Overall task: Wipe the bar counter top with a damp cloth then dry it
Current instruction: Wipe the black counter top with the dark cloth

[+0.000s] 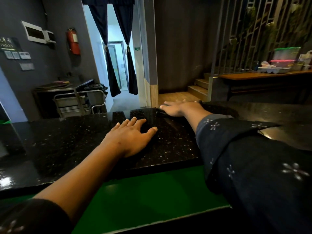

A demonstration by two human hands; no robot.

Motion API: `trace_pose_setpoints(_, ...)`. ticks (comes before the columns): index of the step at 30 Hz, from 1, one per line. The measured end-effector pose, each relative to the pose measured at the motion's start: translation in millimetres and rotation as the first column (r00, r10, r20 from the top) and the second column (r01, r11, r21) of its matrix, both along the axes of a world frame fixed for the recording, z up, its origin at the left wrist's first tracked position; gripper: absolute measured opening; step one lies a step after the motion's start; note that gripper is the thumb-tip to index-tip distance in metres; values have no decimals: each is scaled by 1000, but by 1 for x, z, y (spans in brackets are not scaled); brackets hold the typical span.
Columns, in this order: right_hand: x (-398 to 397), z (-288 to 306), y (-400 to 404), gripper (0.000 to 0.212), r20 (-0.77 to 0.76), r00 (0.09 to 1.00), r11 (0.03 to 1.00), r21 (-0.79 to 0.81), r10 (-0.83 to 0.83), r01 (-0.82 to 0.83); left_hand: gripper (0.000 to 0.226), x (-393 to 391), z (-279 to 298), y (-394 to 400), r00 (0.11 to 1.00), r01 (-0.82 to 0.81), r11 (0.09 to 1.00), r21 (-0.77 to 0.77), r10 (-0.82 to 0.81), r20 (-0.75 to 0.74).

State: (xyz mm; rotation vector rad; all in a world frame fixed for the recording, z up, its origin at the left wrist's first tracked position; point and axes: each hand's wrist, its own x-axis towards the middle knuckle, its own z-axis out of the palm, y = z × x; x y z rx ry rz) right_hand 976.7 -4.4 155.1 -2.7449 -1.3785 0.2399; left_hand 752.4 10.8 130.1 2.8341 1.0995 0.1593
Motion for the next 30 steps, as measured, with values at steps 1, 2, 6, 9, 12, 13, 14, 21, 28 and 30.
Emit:
trace_pose_setpoints(1, -1, -1, 7, 71, -9, 999, 1000, 7, 31, -31, 77, -1, 1, 0, 1000, 1, 1000, -4, -1, -1)
trace_pose_setpoints(2, 5, -2, 11, 72, -25, 998, 998, 8, 56, -56, 77, -2, 2, 1, 1000, 5, 1000, -13, -5, -1)
trace_pose_setpoints(6, 55, -5, -13, 85, -80, 997, 1000, 31, 3, -1, 77, -4, 1, -2, 1000, 4, 1000, -17, -4, 4)
trace_pose_setpoints(9, 91, -5, -43, 94, -64, 986, 988, 4, -151, 152, 77, -2, 1, -3, 1000, -6, 1000, -7, 6, -1)
trace_pose_setpoints(12, 81, -4, -52, 77, -76, 979, 981, 37, -188, 191, 77, 0, 1, -1, 1000, -19, 1000, -13, 19, -2)
trace_pose_setpoints(13, 67, -3, -56, 76, -81, 982, 984, 37, -173, 176, 78, 0, 1, -1, 1000, -24, 1000, -13, 24, 0)
trace_pose_setpoints(14, 53, -3, -59, 75, -71, 987, 989, 32, -143, 146, 78, 0, 2, -1, 1000, -24, 1000, -15, 24, 2)
trace_pose_setpoints(21, -41, -13, -123, 64, -12, 994, 993, 49, 111, -110, 79, -3, 4, -6, 1000, -20, 999, -33, 20, 3)
trace_pose_setpoints(28, -30, -9, -168, 65, 2, 1000, 999, 38, 19, -19, 78, -4, 1, -5, 1000, -7, 999, -31, 7, 9)
trace_pose_setpoints(30, -29, -8, -151, 68, 4, 997, 996, 42, -74, 73, 77, -3, 3, -5, 1000, -9, 999, -37, 10, 12)
